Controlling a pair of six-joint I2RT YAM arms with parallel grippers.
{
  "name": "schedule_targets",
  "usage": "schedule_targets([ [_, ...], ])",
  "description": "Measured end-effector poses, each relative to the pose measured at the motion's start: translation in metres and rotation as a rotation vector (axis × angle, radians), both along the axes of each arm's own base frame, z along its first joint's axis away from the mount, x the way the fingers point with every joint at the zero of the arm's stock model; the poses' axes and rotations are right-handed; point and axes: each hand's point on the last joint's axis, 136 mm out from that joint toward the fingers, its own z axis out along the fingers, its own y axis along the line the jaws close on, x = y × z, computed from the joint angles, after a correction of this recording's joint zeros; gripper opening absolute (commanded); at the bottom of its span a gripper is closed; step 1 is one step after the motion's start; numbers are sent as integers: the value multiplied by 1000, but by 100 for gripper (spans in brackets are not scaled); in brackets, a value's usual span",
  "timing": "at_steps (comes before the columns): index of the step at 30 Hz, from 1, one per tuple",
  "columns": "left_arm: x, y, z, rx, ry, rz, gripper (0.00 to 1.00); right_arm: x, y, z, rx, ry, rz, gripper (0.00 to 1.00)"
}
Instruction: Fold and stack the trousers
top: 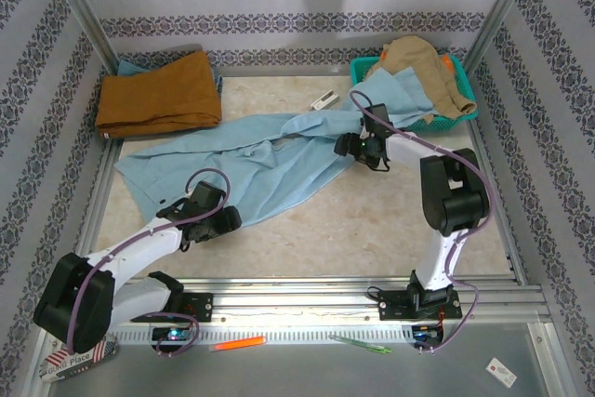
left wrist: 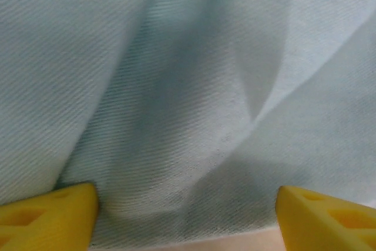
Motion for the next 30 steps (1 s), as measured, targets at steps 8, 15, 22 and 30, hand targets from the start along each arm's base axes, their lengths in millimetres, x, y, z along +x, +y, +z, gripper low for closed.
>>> schedule_targets([
  [8,4,5,2,5,-62,18,0,14,0,1,-24,-30,-12,0],
  [15,8,2,12,-6,-97,-3,0,-5,2,60,-47,-151,-12,0],
  [22,18,-6,39,-52,-185,-22,0,-52,2,158,-66,-384,-25,0],
  [30,10,-3,37,-61,-198,-23,0,-154,30,228,-70,-553,65,0],
])
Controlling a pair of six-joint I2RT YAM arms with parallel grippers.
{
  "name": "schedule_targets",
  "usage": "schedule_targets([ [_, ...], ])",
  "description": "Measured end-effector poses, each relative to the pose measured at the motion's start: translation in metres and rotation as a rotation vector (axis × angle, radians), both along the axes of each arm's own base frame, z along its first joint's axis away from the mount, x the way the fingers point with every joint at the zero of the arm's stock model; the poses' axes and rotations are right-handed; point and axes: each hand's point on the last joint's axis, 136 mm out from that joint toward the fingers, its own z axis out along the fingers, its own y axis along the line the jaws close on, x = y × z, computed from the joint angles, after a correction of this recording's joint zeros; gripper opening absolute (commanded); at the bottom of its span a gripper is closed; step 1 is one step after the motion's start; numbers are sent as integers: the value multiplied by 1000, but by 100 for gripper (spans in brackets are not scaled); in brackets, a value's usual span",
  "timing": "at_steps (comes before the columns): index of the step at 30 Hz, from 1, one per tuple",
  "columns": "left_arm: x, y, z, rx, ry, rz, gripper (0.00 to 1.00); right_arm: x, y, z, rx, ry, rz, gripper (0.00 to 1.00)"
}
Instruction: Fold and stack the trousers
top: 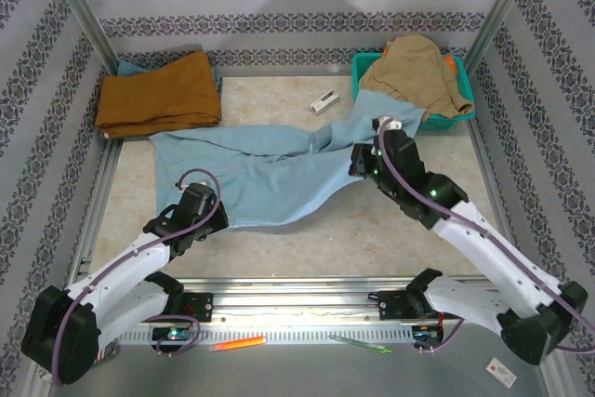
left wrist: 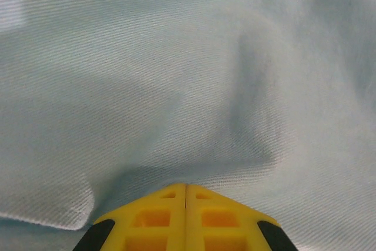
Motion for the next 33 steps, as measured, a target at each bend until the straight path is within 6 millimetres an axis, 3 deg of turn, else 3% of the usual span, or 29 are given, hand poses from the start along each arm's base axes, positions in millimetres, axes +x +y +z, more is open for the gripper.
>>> schedule_targets([
  [3,-4,2,5,-6,-16,0,0,-22,15,-13,-26,39,39,0],
  [6,-8,4,13,-13,-39,3,0,-25,28,-42,-77,117,43,0],
  [8,-11,6,16,-14,-46,5,0,-28,37,-67,-126,166,41,14],
  [10,-15,10,17,-7,-45,10,0,-33,49,-88,-153,219,57,49],
  [11,-16,11,18,-3,-44,13,0,-35,54,-95,-161,242,69,55],
  [14,-21,16,20,13,-34,21,0,-38,61,-112,-185,296,85,65],
  [17,-20,15,28,18,-32,18,24,-41,51,-108,-171,305,76,69],
  [20,-16,13,33,22,-38,9,36,-41,15,-94,-109,280,-1,73],
  [23,-10,7,25,23,-6,-8,48,-36,-41,-78,-26,235,-155,74],
  [26,-3,-1,18,29,38,-29,64,-31,-104,-82,17,235,-352,77],
  [30,13,-12,25,16,19,-48,75,-22,-152,-110,60,322,-517,76],
  [33,26,-18,27,12,2,-52,78,-6,-181,-148,89,454,-623,74],
])
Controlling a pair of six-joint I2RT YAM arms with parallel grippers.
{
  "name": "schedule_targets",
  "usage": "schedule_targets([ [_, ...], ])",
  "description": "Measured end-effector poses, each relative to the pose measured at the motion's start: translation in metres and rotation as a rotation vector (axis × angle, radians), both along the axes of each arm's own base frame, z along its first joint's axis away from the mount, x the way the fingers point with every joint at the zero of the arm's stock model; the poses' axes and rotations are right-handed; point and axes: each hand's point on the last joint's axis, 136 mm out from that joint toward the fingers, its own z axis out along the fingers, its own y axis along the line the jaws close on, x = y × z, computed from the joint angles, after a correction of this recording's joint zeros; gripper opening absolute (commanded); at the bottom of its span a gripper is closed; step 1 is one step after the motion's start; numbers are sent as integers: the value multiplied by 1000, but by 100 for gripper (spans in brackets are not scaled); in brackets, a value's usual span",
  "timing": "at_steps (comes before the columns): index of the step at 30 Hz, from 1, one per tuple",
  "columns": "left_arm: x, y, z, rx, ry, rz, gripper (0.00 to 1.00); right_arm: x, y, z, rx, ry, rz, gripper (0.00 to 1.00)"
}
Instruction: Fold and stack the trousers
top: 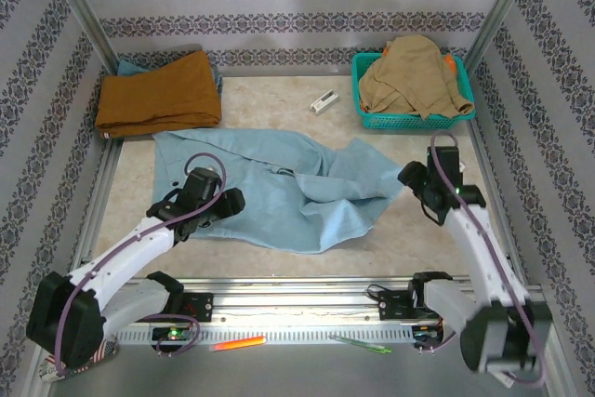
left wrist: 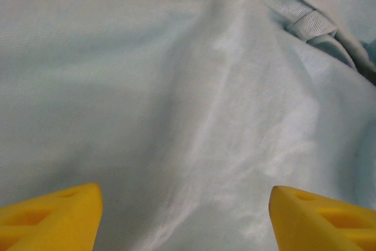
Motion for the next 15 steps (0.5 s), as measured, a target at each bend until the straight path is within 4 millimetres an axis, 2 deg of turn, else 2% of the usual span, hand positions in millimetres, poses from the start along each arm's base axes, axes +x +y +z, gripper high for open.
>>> schedule_targets([
  [2,7,-3,-8,5,8,0,80,13,-14,-30,16,107,-32,74],
  [4,10,-3,-18,16,24,4,83,24,-17,-51,27,184,-26,73],
  [9,7,3,-47,32,71,29,86,50,-9,-81,53,278,43,74],
  [12,4,10,-61,32,104,52,87,57,-5,-93,59,314,77,69],
  [15,10,12,-60,15,80,71,87,55,0,-104,69,346,106,53],
])
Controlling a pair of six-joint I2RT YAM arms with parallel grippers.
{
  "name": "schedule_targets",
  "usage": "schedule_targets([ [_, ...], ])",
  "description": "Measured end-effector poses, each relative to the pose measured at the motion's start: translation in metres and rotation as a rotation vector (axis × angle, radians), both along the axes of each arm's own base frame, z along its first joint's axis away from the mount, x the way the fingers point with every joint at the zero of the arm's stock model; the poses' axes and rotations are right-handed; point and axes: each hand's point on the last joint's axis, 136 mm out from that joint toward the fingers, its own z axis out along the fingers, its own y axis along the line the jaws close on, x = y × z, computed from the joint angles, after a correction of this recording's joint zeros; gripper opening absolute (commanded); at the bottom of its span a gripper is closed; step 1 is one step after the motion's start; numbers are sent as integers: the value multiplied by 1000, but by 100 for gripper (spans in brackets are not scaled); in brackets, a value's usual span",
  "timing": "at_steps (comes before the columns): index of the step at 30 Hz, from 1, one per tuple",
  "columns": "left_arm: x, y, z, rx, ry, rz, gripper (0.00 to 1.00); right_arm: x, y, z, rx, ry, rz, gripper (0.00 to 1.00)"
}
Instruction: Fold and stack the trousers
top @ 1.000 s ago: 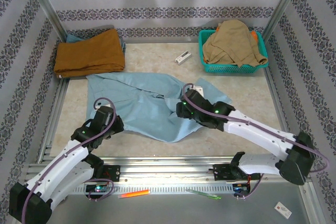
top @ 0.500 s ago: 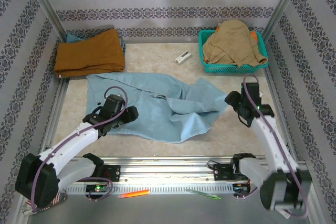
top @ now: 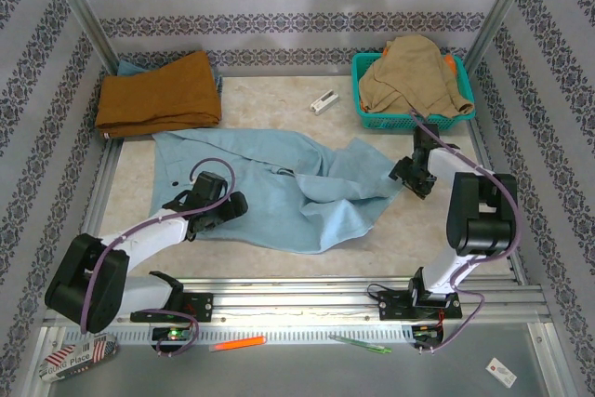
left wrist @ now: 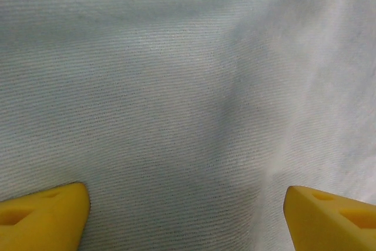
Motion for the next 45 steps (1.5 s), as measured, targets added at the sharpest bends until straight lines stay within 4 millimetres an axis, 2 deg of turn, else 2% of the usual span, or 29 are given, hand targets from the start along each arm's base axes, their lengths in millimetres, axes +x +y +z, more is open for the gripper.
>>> schedule_targets([
  [2,1,2,-1,-10,-14,15,87,-2,1,-6,3,19,9,30],
  [5,2,6,0,-38,-45,40,86,-4,-3,-7,4,34,5,5],
  [6,1,7,1,-48,-59,46,86,-1,-3,-7,7,26,10,0],
  [10,-3,12,3,-67,-87,70,86,4,-2,-3,11,-5,12,0],
  [13,-5,16,4,-76,-91,88,85,-6,-8,4,6,-29,-9,0],
  [15,-8,19,4,-82,-89,105,85,-19,-19,17,2,-68,-52,0],
  [19,-19,24,5,-92,-71,135,83,-58,-66,68,-59,-223,-246,0],
  [20,-22,25,6,-94,-67,138,82,-66,-76,80,-83,-262,-286,7],
  [21,-26,27,7,-93,-60,141,82,-75,-84,94,-106,-306,-326,31],
  [22,-29,28,8,-92,-57,144,81,-82,-87,101,-117,-331,-352,49],
  [25,-39,31,17,-99,-63,147,80,-106,-91,117,-152,-383,-410,59],
  [29,-50,34,36,-104,-73,149,81,-117,-85,130,-151,-423,-423,60],
  [31,-52,35,47,-104,-80,144,83,-114,-78,133,-128,-429,-395,61],
  [33,-48,34,62,-109,-102,139,83,-104,-63,139,-93,-439,-331,64],
  [35,-43,31,71,-109,-109,130,83,-84,-28,144,-35,-443,-191,70],
  [38,-24,23,73,-93,-69,109,83,-60,50,141,35,-418,83,70],
  [40,-7,17,68,-86,-53,104,83,-59,78,132,90,-392,141,68],
  [42,9,12,56,-76,-36,106,85,-66,80,120,112,-368,116,69],
  [45,27,10,37,-54,-20,115,85,-85,72,109,129,-361,50,71],
])
